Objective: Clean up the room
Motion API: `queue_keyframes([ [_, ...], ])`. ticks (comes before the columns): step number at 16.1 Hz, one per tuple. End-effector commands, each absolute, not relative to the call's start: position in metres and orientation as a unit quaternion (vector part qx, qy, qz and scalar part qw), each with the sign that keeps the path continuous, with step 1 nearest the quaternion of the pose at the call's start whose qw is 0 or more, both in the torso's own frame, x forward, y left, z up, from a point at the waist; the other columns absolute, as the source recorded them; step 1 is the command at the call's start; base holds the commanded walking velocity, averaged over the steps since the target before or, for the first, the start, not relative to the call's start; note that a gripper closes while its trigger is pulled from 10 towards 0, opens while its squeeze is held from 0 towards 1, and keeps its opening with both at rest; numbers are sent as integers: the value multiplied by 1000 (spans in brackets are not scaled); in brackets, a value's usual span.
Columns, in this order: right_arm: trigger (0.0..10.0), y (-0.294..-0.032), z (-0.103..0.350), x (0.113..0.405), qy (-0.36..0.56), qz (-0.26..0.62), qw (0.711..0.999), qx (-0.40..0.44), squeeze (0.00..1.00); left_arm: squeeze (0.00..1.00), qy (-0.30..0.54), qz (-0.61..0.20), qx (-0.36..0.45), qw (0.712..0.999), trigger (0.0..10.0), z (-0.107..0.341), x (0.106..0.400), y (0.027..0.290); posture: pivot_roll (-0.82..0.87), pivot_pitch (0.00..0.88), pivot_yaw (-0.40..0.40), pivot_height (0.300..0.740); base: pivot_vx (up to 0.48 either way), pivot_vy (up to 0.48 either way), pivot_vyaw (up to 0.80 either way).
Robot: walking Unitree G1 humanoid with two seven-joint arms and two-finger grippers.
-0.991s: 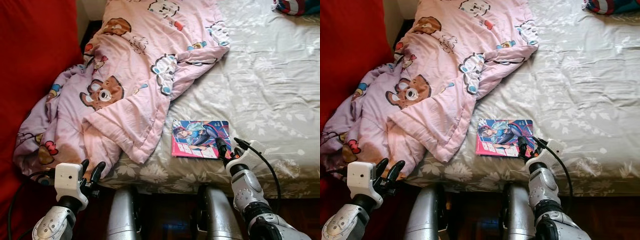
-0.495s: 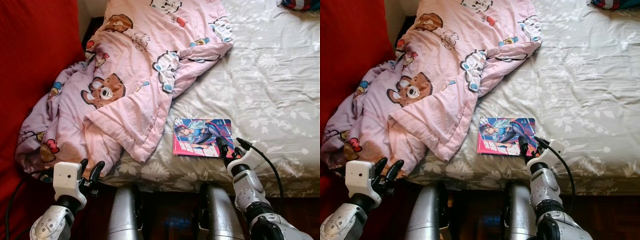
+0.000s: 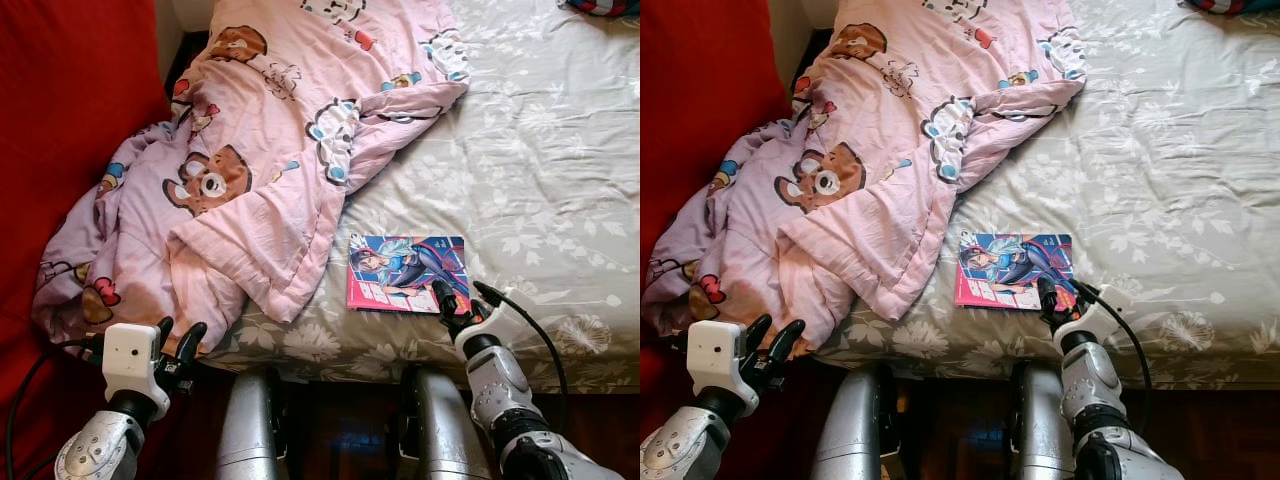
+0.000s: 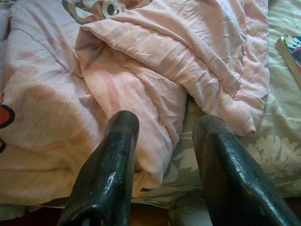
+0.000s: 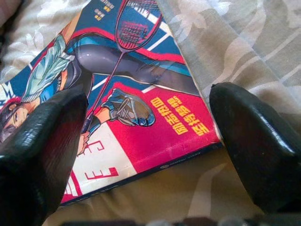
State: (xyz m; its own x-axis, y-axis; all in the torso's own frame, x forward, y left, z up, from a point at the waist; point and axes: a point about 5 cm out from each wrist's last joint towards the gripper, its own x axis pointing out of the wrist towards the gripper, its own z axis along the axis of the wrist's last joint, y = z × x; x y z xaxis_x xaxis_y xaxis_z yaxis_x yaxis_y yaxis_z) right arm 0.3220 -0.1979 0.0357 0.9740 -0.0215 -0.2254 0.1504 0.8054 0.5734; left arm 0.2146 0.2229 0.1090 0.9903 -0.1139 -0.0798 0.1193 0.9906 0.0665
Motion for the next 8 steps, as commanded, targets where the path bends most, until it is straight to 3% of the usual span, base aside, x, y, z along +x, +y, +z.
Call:
queue_keyframes([
  [1, 10000, -196, 19, 309, 135, -55, 934, 326, 0, 0, 45, -56, 35, 997, 10000, 109, 209, 228, 187, 306, 105, 571, 0, 0, 0],
  [8, 10000, -187, -12, 281, 171, -54, 881, 439, 0, 0, 47, -53, 50, 996, 10000, 117, 201, 233, 235, 325, 127, 571, 0, 0, 0],
])
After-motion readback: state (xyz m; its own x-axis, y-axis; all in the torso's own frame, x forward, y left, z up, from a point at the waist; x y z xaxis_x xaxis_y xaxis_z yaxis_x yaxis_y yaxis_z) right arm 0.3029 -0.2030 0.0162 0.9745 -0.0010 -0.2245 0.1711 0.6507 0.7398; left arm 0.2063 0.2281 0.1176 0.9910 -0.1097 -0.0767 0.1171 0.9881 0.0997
